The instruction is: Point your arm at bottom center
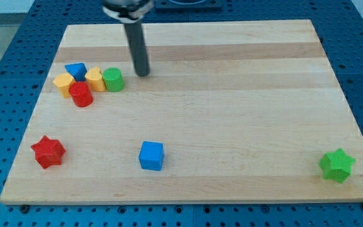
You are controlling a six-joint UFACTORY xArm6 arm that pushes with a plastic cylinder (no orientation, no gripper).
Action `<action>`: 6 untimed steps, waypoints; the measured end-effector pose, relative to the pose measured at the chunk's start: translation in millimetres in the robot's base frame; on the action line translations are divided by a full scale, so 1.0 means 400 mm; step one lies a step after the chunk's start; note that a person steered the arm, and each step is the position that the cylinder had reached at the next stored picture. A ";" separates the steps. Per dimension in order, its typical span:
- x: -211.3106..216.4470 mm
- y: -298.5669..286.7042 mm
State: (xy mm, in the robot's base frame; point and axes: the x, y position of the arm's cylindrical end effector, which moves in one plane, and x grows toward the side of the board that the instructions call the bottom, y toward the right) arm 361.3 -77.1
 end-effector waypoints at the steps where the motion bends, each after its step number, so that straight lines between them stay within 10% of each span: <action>1: 0.139 0.142; 4: 0.403 0.352; 6: 0.521 0.165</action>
